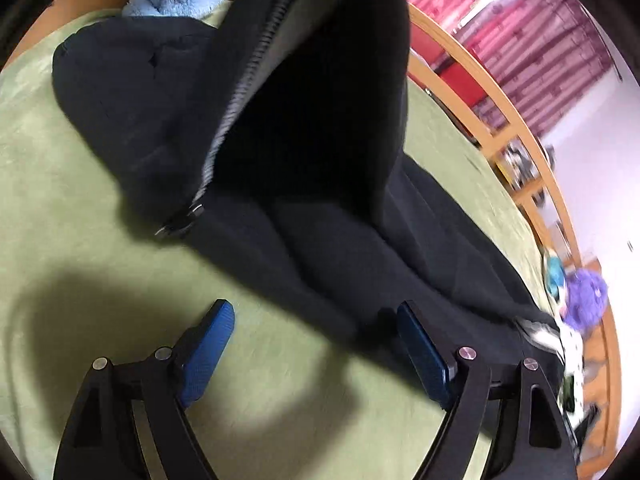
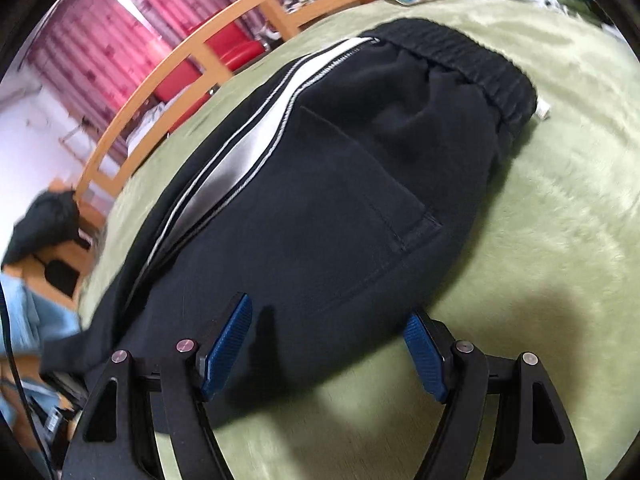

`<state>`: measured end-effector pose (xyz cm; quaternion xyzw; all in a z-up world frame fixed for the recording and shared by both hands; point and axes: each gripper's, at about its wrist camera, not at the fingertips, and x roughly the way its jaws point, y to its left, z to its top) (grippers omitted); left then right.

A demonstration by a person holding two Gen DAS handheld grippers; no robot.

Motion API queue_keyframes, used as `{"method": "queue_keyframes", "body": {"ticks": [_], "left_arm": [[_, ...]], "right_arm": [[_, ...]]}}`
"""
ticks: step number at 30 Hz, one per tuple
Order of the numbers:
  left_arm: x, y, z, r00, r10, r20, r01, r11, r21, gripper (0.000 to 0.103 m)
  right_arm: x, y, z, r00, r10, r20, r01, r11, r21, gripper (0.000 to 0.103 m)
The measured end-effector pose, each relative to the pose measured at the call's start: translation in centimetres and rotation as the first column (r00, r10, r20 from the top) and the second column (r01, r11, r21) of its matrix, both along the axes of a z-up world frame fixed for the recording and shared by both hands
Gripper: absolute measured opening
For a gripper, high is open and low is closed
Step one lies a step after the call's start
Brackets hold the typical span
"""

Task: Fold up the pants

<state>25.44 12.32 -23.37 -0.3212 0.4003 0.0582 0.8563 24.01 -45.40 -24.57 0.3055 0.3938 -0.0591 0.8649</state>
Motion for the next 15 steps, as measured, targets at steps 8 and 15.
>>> {"method": "queue_keyframes", "body": {"ticks": [8,15], "left_arm": [[2.4,-1.0,-0.1,0.994,0.098,-0.039,-0.095,0.992,0.083,0.027],[-1.4,0.4,2.7,1.000,0.009,0.018,-0.010,1.000,0.016,0.011]], "right_arm": [[3.2,0.8,-0.4,0.994,-0.104,0.023,0.105,0.994,-0.041,0.029],[1.4,-0.2,1.3,0.990,-0.123,0.068,0.122,0.992,0.025,0.012]]}}
